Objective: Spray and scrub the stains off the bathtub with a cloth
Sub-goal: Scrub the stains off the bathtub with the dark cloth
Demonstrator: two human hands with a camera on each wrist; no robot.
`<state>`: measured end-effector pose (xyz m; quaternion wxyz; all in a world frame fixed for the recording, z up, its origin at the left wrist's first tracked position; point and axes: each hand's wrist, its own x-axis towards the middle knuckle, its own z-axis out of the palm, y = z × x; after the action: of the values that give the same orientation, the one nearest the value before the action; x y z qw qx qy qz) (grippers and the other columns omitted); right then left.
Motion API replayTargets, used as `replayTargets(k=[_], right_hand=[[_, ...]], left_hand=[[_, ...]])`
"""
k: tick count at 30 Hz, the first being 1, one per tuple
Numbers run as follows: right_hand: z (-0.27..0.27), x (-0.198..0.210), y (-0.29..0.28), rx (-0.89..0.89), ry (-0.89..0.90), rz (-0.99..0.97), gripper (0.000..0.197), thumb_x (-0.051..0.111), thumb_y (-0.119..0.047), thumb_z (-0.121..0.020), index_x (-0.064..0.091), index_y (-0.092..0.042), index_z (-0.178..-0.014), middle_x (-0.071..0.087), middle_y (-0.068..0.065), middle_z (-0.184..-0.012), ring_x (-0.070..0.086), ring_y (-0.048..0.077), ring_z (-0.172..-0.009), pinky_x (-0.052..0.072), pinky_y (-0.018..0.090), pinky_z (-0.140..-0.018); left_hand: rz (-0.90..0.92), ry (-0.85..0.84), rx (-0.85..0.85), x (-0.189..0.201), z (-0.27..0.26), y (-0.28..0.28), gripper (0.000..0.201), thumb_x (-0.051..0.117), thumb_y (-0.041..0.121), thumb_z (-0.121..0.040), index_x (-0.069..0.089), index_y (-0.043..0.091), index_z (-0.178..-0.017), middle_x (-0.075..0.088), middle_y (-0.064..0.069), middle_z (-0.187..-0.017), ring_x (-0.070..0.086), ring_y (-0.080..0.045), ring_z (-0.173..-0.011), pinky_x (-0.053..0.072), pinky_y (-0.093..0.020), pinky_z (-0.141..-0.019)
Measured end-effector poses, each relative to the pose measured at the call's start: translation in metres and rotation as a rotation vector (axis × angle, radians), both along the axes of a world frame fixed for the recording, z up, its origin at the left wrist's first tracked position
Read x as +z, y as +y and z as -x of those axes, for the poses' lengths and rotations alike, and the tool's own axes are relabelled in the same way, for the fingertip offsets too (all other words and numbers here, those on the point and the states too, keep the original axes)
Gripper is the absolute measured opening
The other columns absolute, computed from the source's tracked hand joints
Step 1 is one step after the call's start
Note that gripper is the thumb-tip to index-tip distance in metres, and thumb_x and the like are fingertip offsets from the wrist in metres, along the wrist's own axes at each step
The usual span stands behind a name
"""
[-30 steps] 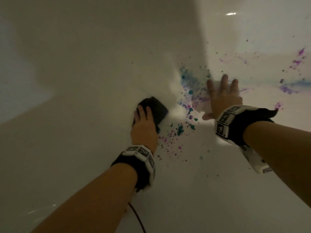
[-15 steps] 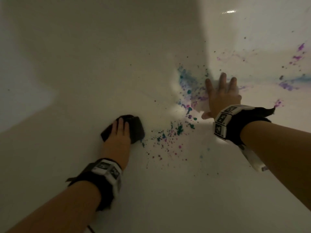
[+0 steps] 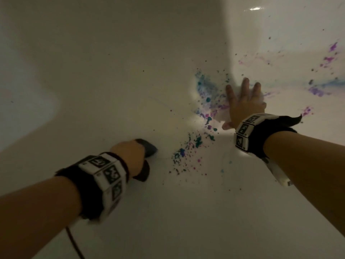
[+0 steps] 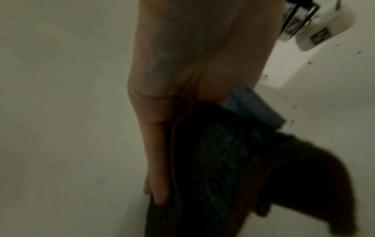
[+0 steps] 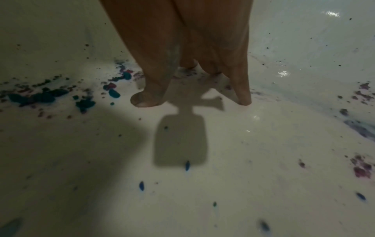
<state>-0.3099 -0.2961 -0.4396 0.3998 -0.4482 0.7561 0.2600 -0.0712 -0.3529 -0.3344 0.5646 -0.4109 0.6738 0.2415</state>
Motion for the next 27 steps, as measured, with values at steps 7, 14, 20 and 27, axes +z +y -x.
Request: replayTargets(k=[7, 14, 20, 27], right_hand=[[0.000, -0.003, -0.001, 0.002, -0.003, -0.003, 0.118, 0.068, -0.054, -0.073, -0.022, -0.027, -0.144, -0.033, 0.015, -0.148, -0.017, 0.045, -0.137, 0.024, 0.060, -0.107], [0.001, -0.003, -0.001, 0.000, 0.000, -0.010, 0.119, 0.068, -0.055, -0.072, -0.023, -0.027, -0.143, -0.032, 0.015, -0.148, -0.017, 0.045, -0.137, 0.026, 0.059, -0.106], [0.002, -0.005, 0.002, 0.027, -0.007, 0.001, 0.117, 0.065, -0.057, -0.074, -0.025, -0.025, -0.143, -0.033, 0.017, -0.147, -0.018, 0.046, -0.137, 0.025, 0.060, -0.106], [0.003, -0.006, 0.002, 0.045, 0.004, 0.000, 0.118, 0.064, -0.059, -0.074, -0.026, -0.024, -0.143, -0.032, 0.019, -0.147, -0.017, 0.047, -0.137, 0.016, 0.062, -0.108]], left_hand=[[-0.205, -0.118, -0.095, -0.021, -0.005, 0.047, 0.044, 0.035, 0.022, -0.100, 0.035, 0.002, -0.139, 0.038, -0.012, -0.144, 0.037, -0.024, -0.132, 0.026, -0.025, -0.106], [-0.198, -0.046, 0.155, -0.047, 0.044, 0.054, 0.037, 0.043, 0.016, -0.096, 0.050, -0.002, -0.127, 0.051, -0.015, -0.133, 0.048, -0.026, -0.123, 0.040, -0.029, -0.097], [-0.253, 0.051, 0.534, -0.033, 0.056, 0.026, 0.017, 0.056, 0.015, -0.087, 0.056, 0.005, -0.073, 0.057, -0.010, -0.075, 0.055, -0.020, -0.068, 0.045, -0.027, -0.061], [0.131, 0.204, 0.543, 0.030, 0.038, -0.094, 0.017, 0.057, 0.005, -0.083, 0.063, -0.003, -0.069, 0.055, -0.006, -0.042, 0.049, -0.017, -0.037, 0.038, -0.020, -0.042]])
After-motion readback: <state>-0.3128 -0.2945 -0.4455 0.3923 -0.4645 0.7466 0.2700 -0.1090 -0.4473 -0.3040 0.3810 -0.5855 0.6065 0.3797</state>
